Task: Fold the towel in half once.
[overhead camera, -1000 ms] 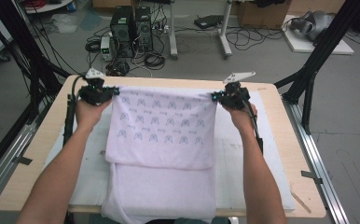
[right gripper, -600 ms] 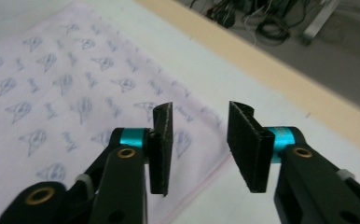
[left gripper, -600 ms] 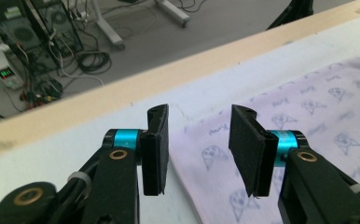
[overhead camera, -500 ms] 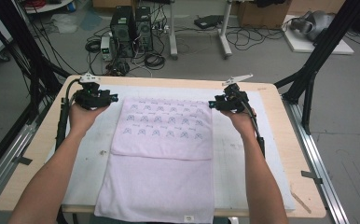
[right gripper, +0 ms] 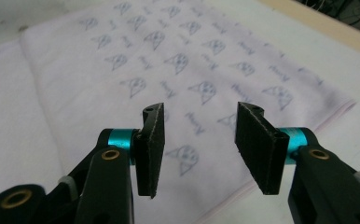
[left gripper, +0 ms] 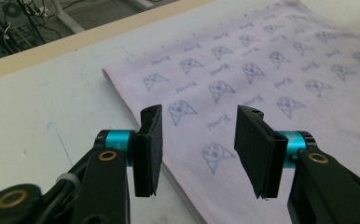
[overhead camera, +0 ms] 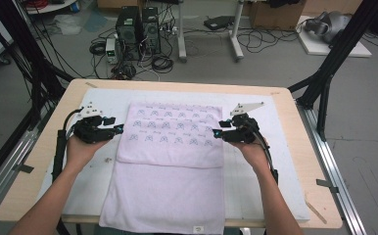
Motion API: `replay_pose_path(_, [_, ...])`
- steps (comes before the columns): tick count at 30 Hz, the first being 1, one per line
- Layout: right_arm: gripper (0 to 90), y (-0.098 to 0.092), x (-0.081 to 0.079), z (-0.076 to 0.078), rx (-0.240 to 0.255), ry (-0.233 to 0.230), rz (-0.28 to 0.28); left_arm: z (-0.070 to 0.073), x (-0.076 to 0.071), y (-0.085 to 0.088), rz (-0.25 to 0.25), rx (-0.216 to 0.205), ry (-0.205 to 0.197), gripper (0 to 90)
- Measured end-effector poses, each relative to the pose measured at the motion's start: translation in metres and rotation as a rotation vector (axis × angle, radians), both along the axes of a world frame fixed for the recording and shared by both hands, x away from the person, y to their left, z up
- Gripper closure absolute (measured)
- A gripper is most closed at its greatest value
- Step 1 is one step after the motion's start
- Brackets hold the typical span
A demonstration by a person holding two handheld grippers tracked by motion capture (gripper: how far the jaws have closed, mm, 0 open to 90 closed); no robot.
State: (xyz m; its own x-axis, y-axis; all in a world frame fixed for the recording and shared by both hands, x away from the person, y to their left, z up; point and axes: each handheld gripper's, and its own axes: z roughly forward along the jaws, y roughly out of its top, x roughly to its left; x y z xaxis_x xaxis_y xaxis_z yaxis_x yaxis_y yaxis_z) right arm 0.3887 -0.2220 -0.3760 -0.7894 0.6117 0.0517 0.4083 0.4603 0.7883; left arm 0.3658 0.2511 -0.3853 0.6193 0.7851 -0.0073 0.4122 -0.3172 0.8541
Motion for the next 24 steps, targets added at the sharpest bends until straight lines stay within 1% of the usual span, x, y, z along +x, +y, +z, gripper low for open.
replay_pose_path(1, [52.1,0.0,-0.003,-0.002,0.006,0.001,0.005,-0.002,-0.003,0.0,0.001,-0.008,0.002,51.1])
replay_pose_path(2, [52.1,0.0,-0.006,-0.004,0.007,0.006,0.01,-0.006,-0.01,0.0,-0.007,-0.007,0.002,50.9])
replay_pose_path(3, [51.7,0.0,-0.012,-0.008,-0.006,0.015,0.017,-0.007,-0.012,-0.001,-0.01,0.005,0.008,50.8])
replay_pose_path(4, [51.6,0.0,-0.015,-0.01,-0.005,0.013,0.016,-0.01,-0.016,-0.001,-0.015,0.016,-0.001,50.9])
replay_pose_path(6, [51.4,-0.002,-0.022,-0.014,0.001,0.018,0.017,-0.014,-0.023,-0.001,-0.026,0.008,0.007,51.3])
replay_pose_path(8, [51.8,-0.003,-0.03,-0.02,-0.009,0.015,0.025,-0.02,-0.029,-0.002,-0.028,0.009,0.01,52.0])
replay_pose_path(10, [51.5,-0.002,-0.033,-0.023,-0.025,0.049,0.032,-0.023,-0.033,-0.003,-0.036,0.006,0.013,52.4])
replay_pose_path(11, [51.6,0.0,-0.035,-0.024,-0.044,0.05,0.04,-0.025,-0.036,-0.004,-0.04,0.012,0.016,52.8])
replay_pose_path(12, [52.0,0.001,-0.037,-0.025,-0.053,0.044,0.044,-0.027,-0.038,-0.005,-0.044,0.01,0.018,52.8])
replay_pose_path(14, [52.8,0.004,-0.043,-0.026,-0.033,0.026,0.056,-0.03,-0.043,-0.007,-0.061,0.023,0.011,53.7])
replay_pose_path(15, [52.9,0.005,-0.045,-0.028,-0.036,0.03,0.056,-0.032,-0.045,-0.008,-0.062,0.027,0.015,54.5])
replay_pose_path(17, [54.1,0.006,-0.049,-0.034,-0.042,0.024,0.06,-0.036,-0.047,-0.009,-0.066,0.022,0.023,55.3])
replay_pose_path(18, [54.2,0.007,-0.05,-0.037,-0.043,0.028,0.063,-0.037,-0.047,-0.01,-0.078,0.042,0.034,56.4])
replay_pose_path(20, [55.3,0.009,-0.052,-0.044,-0.048,0.032,0.064,-0.039,-0.048,-0.013,-0.094,0.056,0.033,57.6])
replay_pose_path(22, [55.5,0.011,-0.052,-0.051,-0.067,0.052,0.069,-0.039,-0.049,-0.015,-0.109,0.069,0.03,60.9])
replay_pose_path(23, [56.0,0.013,-0.052,-0.053,-0.083,0.062,0.072,-0.04,-0.048,-0.015,-0.11,0.075,0.044,62.2])
replay_pose_path(24, [57.2,0.015,-0.052,-0.055,-0.103,0.054,0.081,-0.041,-0.048,-0.014,-0.112,0.077,0.058,63.9])
